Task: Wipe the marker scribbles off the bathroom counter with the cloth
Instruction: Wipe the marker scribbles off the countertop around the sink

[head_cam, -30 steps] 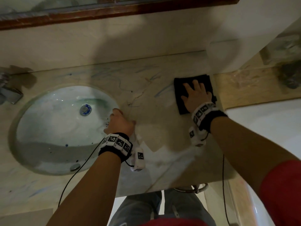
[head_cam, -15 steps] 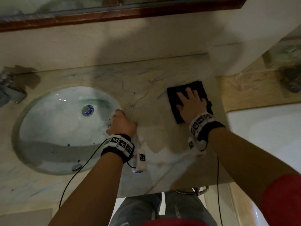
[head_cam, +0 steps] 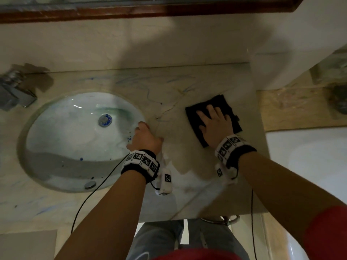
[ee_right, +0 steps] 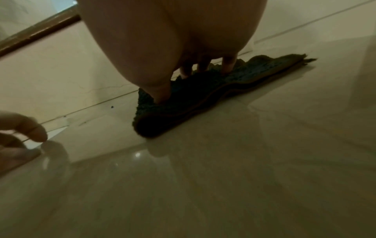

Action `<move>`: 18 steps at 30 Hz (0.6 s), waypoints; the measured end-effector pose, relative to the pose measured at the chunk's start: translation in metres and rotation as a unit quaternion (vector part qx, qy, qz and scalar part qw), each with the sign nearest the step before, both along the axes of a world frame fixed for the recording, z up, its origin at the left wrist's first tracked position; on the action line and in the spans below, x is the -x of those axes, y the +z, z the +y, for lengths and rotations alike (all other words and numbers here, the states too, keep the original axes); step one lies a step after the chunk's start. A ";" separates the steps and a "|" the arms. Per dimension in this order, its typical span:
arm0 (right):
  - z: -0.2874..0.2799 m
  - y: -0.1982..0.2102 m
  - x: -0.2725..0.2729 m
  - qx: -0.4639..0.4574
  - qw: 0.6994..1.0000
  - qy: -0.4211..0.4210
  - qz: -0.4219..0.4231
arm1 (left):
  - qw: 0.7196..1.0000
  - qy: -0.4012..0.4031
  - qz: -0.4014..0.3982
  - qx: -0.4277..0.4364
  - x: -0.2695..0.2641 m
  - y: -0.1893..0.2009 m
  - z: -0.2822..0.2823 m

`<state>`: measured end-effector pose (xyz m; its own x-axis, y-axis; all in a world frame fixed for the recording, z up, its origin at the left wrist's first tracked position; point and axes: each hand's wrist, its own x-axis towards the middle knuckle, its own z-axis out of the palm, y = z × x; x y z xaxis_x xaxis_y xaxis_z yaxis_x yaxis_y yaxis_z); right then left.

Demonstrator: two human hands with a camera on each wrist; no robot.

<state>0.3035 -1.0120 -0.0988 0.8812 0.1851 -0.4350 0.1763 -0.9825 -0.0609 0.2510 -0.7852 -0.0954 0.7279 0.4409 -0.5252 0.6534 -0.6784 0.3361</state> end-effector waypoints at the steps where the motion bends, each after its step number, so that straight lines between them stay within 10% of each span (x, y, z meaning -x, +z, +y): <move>1: 0.004 -0.001 -0.008 -0.005 1.000 -0.005 0.001 | 1.000 0.001 -0.001 0.000 0.000 0.000 0.000; 10: 0.002 0.002 0.045 -0.002 0.997 0.083 -0.003 | 1.000 -0.002 0.006 -0.009 0.000 0.003 -0.002; 18: 0.040 -0.006 -0.027 -0.010 0.998 0.059 0.008 | 1.000 0.002 -0.002 -0.003 0.002 0.001 0.000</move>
